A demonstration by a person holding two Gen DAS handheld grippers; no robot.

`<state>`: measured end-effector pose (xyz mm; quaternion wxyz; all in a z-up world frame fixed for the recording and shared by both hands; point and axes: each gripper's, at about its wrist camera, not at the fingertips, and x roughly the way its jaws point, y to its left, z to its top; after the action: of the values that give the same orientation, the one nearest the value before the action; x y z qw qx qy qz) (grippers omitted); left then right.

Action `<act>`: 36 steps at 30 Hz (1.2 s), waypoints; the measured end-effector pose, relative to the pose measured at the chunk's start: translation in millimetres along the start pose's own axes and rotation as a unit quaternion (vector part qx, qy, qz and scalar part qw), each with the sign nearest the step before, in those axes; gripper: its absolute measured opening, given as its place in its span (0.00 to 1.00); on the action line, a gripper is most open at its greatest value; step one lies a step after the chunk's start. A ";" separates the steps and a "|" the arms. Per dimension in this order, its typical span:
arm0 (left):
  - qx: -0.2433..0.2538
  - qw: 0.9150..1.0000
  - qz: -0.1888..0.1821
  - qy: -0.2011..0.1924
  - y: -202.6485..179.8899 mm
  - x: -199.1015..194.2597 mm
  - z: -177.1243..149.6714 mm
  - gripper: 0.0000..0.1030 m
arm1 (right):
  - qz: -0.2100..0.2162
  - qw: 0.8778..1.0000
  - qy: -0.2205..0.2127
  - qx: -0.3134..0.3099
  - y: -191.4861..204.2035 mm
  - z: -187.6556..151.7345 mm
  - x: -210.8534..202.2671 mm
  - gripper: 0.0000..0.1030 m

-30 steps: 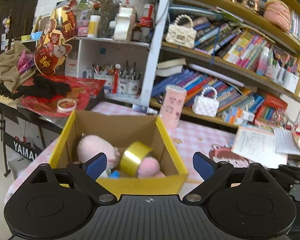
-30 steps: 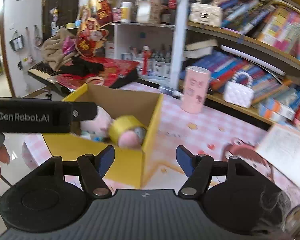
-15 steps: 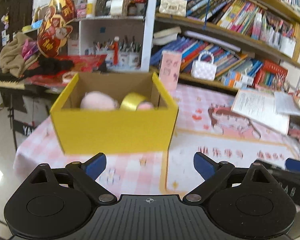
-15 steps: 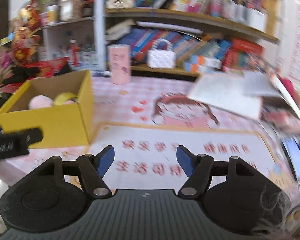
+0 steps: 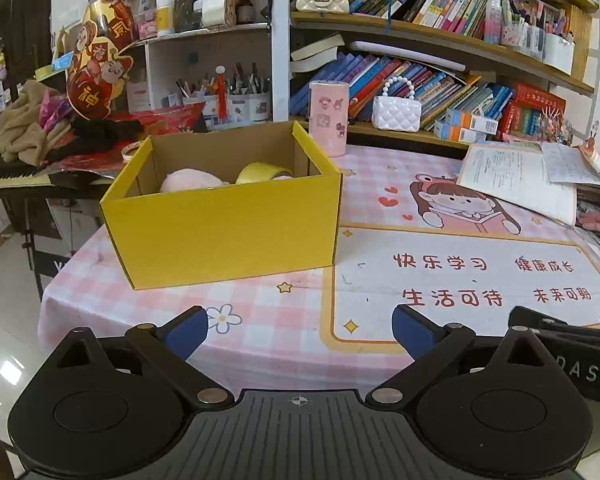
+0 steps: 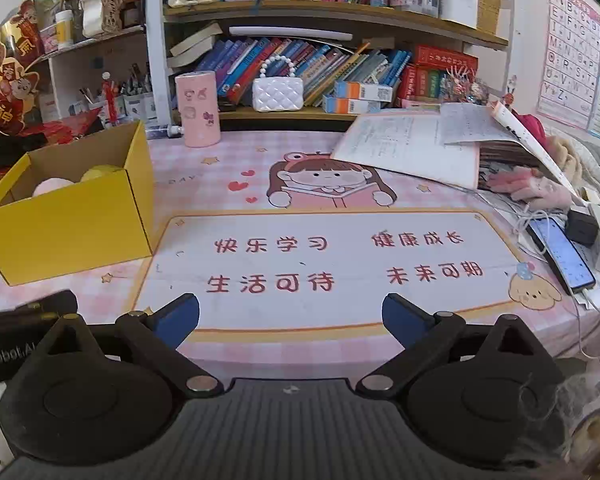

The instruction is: Organize objects

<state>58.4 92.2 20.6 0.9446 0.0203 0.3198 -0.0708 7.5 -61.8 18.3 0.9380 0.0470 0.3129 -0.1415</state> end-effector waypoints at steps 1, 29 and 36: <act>0.000 1.000 0.001 0.002 -0.3 0.6 -0.8 0.98 | -0.003 1.000 0.001 0.000 -0.3 -1.2 -0.4 0.98; -0.003 0.998 0.062 0.012 -19.0 1.6 -6.3 0.98 | -0.031 0.999 -0.001 -0.026 0.9 -3.8 -0.2 0.98; -0.012 0.998 0.060 0.021 -17.1 4.5 -6.3 0.98 | -0.033 0.999 -0.002 -0.028 0.7 -3.6 1.0 0.98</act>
<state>55.6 75.3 13.0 0.9405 0.0294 0.3384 -0.0097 6.5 -60.7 14.9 0.9344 0.0102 0.3162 -0.1635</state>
